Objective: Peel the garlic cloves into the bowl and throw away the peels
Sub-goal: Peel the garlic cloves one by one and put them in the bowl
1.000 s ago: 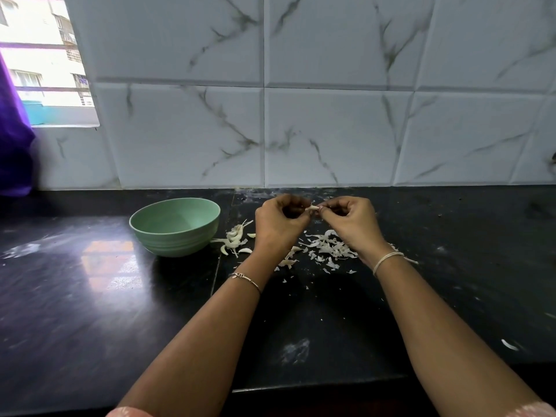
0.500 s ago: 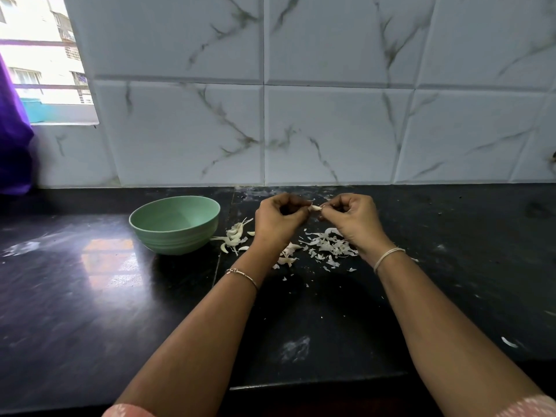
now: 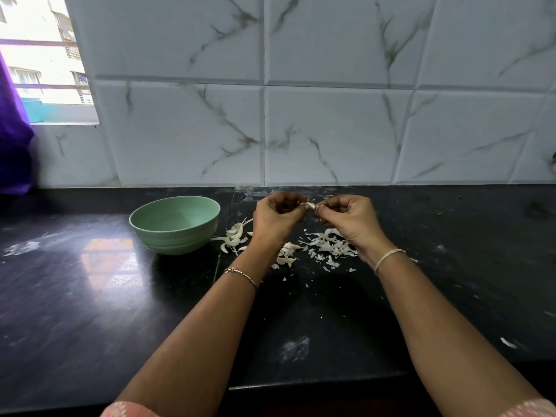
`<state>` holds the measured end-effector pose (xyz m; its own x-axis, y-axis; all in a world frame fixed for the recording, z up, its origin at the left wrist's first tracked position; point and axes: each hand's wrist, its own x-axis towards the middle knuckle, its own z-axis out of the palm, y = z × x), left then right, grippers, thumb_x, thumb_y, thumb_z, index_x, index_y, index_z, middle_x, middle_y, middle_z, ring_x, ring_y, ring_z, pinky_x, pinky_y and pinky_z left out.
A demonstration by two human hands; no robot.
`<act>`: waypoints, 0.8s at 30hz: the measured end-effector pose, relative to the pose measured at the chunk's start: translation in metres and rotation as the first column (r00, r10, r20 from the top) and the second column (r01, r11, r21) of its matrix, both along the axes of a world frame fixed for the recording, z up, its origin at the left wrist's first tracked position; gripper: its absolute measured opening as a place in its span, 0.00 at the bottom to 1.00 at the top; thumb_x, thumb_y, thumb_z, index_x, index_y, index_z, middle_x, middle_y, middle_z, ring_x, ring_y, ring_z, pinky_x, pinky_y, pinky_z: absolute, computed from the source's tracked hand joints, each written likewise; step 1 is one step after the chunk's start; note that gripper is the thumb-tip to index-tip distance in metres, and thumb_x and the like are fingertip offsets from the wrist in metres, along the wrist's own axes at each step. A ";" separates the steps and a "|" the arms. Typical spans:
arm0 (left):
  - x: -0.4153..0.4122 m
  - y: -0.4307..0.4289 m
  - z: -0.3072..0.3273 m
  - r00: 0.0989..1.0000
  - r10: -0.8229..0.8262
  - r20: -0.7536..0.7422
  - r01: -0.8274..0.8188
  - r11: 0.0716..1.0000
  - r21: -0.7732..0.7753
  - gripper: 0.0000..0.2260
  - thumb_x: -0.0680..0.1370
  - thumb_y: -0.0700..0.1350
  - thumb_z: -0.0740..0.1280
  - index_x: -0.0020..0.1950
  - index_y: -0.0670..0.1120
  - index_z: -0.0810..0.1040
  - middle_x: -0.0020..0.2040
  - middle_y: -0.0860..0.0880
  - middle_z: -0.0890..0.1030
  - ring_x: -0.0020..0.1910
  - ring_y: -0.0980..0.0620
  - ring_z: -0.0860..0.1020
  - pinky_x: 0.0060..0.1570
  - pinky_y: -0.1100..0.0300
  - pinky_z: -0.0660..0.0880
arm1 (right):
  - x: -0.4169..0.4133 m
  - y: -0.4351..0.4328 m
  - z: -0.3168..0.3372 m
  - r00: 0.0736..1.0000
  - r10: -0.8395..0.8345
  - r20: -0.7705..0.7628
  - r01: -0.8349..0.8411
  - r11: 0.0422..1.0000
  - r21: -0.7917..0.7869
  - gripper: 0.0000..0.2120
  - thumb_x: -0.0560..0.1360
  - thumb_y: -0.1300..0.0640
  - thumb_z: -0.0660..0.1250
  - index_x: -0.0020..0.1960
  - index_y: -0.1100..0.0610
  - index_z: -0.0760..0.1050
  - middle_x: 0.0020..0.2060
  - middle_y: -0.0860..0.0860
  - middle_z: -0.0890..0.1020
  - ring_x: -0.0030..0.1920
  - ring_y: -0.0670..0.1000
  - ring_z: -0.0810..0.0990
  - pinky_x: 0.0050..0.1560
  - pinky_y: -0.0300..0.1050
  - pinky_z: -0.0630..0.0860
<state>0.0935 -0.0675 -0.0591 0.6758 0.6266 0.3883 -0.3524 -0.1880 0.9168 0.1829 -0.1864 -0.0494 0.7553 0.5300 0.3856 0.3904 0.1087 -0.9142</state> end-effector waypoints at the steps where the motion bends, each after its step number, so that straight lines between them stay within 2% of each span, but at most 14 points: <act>1: 0.000 -0.001 0.000 1.000 -0.020 0.011 0.020 1.000 -0.015 0.07 0.73 0.32 0.72 0.45 0.44 0.82 0.42 0.43 0.83 0.40 0.52 0.81 0.46 0.60 0.79 | 0.000 0.001 0.000 1.000 -0.015 0.005 0.015 1.000 0.000 0.03 0.70 0.65 0.75 0.43 0.62 0.82 0.38 0.59 0.85 0.35 0.48 0.82 0.41 0.41 0.80; 4: 0.000 -0.004 0.000 0.996 -0.078 0.051 0.083 0.992 -0.093 0.08 0.74 0.31 0.70 0.46 0.43 0.80 0.38 0.46 0.83 0.36 0.55 0.80 0.39 0.64 0.78 | 0.000 0.001 0.000 1.000 -0.019 0.022 0.019 1.000 0.001 0.03 0.69 0.66 0.76 0.42 0.61 0.83 0.36 0.57 0.85 0.36 0.48 0.82 0.40 0.40 0.80; 8: 0.001 -0.002 -0.001 0.985 -0.131 0.111 0.154 0.961 -0.232 0.10 0.73 0.30 0.71 0.49 0.42 0.77 0.38 0.47 0.83 0.38 0.52 0.82 0.45 0.56 0.81 | -0.002 0.002 -0.001 1.000 0.000 0.027 0.000 1.000 -0.010 0.04 0.69 0.66 0.75 0.40 0.59 0.82 0.34 0.53 0.84 0.35 0.46 0.82 0.38 0.36 0.79; 11: 0.001 -0.002 0.000 0.982 -0.150 0.117 0.177 0.946 -0.273 0.10 0.73 0.29 0.71 0.49 0.42 0.77 0.37 0.47 0.84 0.38 0.51 0.83 0.43 0.58 0.82 | -0.002 0.002 -0.001 1.000 -0.007 -0.009 0.007 1.000 0.009 0.02 0.72 0.64 0.73 0.41 0.60 0.82 0.36 0.57 0.84 0.35 0.48 0.81 0.39 0.39 0.79; 13: 0.000 -0.002 0.000 0.983 -0.155 0.101 0.178 0.945 -0.274 0.09 0.73 0.30 0.71 0.49 0.41 0.78 0.38 0.47 0.84 0.38 0.51 0.83 0.43 0.59 0.82 | -0.001 0.003 -0.001 1.000 -0.018 0.004 0.018 1.000 0.009 0.02 0.72 0.62 0.73 0.40 0.59 0.82 0.37 0.59 0.85 0.36 0.49 0.81 0.41 0.43 0.79; 16: -0.001 -0.003 0.000 0.982 -0.180 0.065 0.190 0.948 -0.257 0.10 0.72 0.30 0.72 0.49 0.41 0.80 0.40 0.46 0.84 0.39 0.52 0.83 0.43 0.61 0.81 | 0.000 0.004 -0.002 0.998 -0.042 0.036 0.041 0.999 0.015 0.03 0.70 0.63 0.75 0.41 0.58 0.82 0.37 0.55 0.85 0.37 0.49 0.83 0.42 0.41 0.81; 20: -0.002 -0.005 0.000 0.986 -0.167 -0.010 0.164 0.976 -0.143 0.12 0.71 0.29 0.72 0.49 0.42 0.81 0.43 0.46 0.84 0.41 0.53 0.83 0.46 0.61 0.81 | -0.001 0.005 -0.002 0.997 -0.072 0.029 0.071 0.997 0.027 0.05 0.69 0.67 0.76 0.41 0.59 0.82 0.36 0.55 0.84 0.37 0.47 0.82 0.41 0.37 0.80; 24: -0.002 -0.006 0.000 0.991 -0.131 -0.039 0.127 0.988 -0.085 0.10 0.71 0.30 0.73 0.49 0.41 0.82 0.43 0.45 0.84 0.41 0.52 0.82 0.48 0.59 0.81 | -0.002 0.006 -0.002 0.996 -0.083 0.031 0.082 0.996 0.018 0.04 0.69 0.65 0.76 0.41 0.59 0.82 0.37 0.56 0.84 0.38 0.49 0.82 0.42 0.39 0.80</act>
